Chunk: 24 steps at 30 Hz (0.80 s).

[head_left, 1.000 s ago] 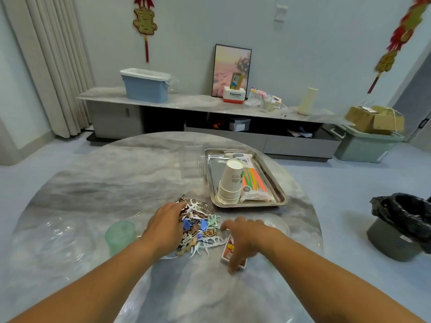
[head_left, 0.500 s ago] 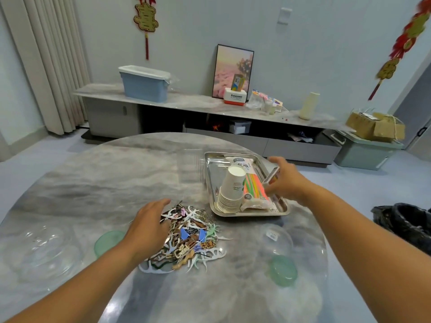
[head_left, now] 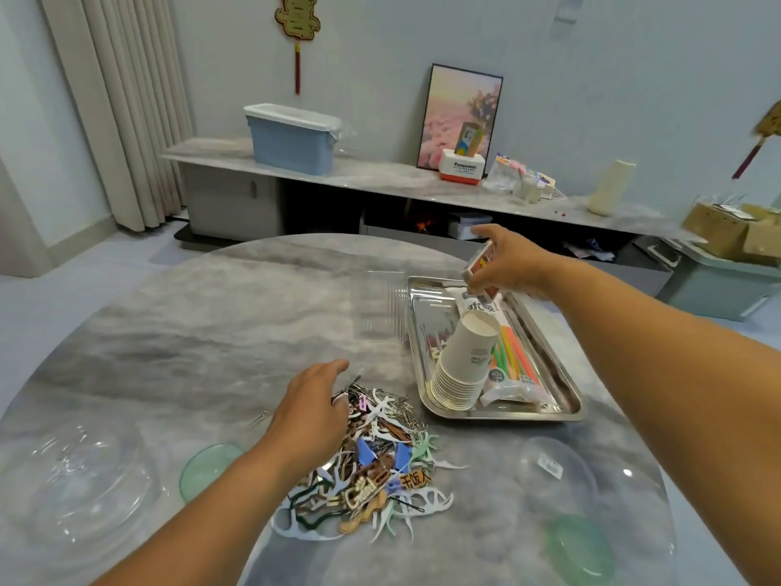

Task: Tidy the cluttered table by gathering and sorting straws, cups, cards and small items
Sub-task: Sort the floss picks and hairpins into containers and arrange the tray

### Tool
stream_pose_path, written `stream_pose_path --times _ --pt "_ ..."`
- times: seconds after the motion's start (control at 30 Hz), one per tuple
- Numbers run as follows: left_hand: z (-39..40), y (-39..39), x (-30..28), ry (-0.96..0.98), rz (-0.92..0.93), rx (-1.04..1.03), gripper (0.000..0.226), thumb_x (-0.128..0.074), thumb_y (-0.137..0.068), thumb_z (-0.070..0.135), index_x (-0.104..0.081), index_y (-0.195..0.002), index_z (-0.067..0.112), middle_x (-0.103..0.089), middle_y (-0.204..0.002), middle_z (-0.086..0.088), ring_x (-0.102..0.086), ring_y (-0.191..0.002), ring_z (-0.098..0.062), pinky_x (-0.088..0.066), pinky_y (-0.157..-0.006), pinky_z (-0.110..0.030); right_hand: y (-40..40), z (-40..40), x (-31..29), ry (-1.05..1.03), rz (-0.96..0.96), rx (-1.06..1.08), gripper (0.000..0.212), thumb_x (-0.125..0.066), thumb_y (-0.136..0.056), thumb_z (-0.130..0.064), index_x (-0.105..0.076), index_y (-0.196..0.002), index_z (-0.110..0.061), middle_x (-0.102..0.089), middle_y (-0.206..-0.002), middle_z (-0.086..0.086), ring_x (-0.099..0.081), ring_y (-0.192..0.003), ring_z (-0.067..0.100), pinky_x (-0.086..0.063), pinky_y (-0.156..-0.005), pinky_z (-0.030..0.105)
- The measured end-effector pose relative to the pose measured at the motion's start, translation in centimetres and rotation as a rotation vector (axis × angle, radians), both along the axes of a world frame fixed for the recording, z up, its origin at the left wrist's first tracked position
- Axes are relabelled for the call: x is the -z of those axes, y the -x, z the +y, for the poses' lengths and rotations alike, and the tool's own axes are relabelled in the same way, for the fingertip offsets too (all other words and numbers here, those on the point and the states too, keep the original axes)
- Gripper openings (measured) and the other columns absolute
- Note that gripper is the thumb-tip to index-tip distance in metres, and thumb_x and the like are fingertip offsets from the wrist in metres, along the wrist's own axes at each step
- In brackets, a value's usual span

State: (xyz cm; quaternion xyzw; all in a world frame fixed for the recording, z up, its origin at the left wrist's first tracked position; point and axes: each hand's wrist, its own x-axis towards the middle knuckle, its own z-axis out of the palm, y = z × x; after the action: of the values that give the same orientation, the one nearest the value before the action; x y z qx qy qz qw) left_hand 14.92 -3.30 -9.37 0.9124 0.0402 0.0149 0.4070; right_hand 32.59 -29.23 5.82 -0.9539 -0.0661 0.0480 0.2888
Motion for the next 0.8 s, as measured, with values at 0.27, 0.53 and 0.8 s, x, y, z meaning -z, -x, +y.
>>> stream_pose_path --times 0.27,0.53,0.8 --pt "-0.4 -1.0 0.9 0.012 0.017 -0.021 0.056 -0.056 -0.102 0.024 -0.037 -0.154 0.029 -0.038 -0.158 0.005 -0.031 -0.146 -0.017 -0.028 -0.118 -0.036 -1.1 7.2 3.4 0.734 0.149 -0.267 0.071 -0.081 -0.074 -0.005 -0.059 -0.137 -0.028 -0.061 -0.125 0.003 -0.064 -0.093 0.02 -0.056 -0.082 0.034" --pt "0.9 -1.9 1.1 0.05 0.064 -0.047 0.054 -0.046 -0.102 0.012 -0.038 -0.154 0.028 -0.036 -0.159 0.002 -0.039 -0.143 -0.021 -0.04 -0.115 -0.044 -1.1 9.9 5.6 1.065 0.453 -0.331 0.08 -0.078 -0.085 -0.043 -0.045 -0.152 -0.017 -0.052 -0.15 0.004 -0.047 -0.14 0.028 -0.037 -0.116 0.045" --pt "0.8 0.0 1.2 -0.01 0.104 -0.045 0.059 -0.044 -0.104 0.011 -0.028 -0.159 0.024 -0.037 -0.159 -0.004 -0.037 -0.144 -0.024 -0.036 -0.117 -0.041 2.4 12.3 4.7 0.455 -0.184 -0.167 0.027 -0.055 -0.097 -0.019 -0.073 -0.116 -0.011 -0.071 -0.121 0.009 -0.064 -0.108 0.029 -0.053 -0.094 0.038"
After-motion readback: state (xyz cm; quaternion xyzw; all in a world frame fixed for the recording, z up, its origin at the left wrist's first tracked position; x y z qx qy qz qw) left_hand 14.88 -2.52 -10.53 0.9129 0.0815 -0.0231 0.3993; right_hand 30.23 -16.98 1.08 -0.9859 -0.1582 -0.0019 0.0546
